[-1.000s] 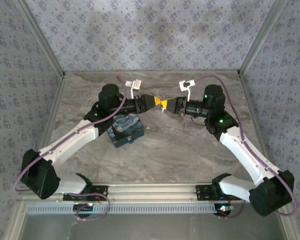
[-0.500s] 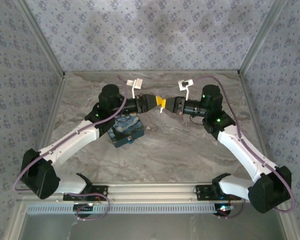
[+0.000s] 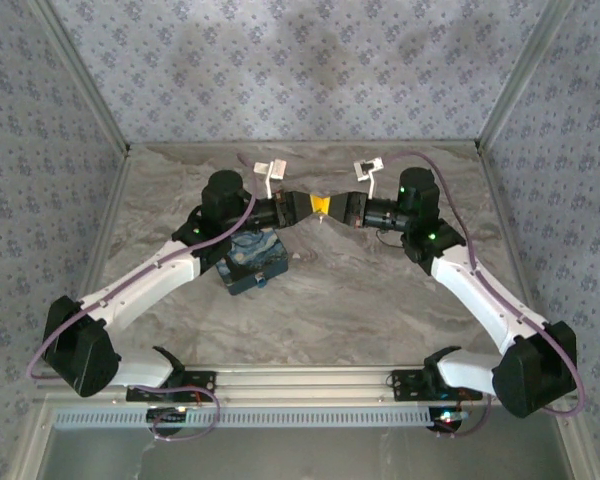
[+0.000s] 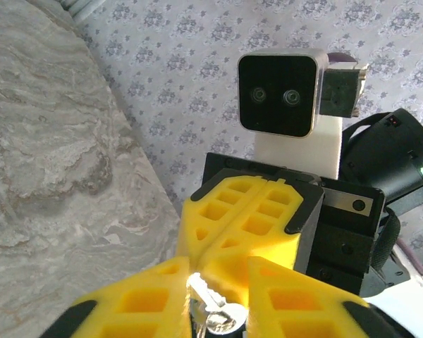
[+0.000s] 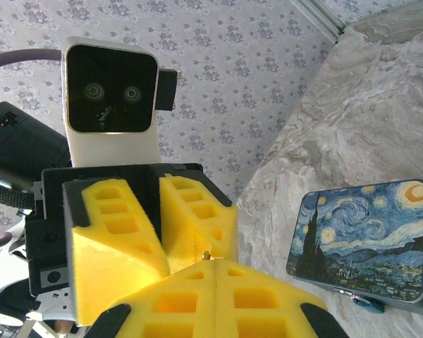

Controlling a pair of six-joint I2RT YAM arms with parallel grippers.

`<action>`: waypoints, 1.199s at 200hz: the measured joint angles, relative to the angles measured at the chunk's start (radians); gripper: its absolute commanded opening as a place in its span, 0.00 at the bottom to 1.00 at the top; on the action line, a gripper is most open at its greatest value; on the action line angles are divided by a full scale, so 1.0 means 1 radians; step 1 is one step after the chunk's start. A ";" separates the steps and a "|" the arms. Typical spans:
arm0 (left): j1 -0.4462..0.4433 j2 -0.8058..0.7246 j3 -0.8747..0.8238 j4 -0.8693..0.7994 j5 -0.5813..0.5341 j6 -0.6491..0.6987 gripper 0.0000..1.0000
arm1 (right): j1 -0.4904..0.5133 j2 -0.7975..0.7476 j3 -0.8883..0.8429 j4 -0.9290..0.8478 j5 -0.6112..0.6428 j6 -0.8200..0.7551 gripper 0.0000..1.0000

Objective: Unlock the padlock with the key

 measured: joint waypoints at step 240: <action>0.011 -0.048 -0.098 0.082 -0.046 -0.037 0.65 | 0.005 0.003 -0.006 0.077 0.067 0.123 0.00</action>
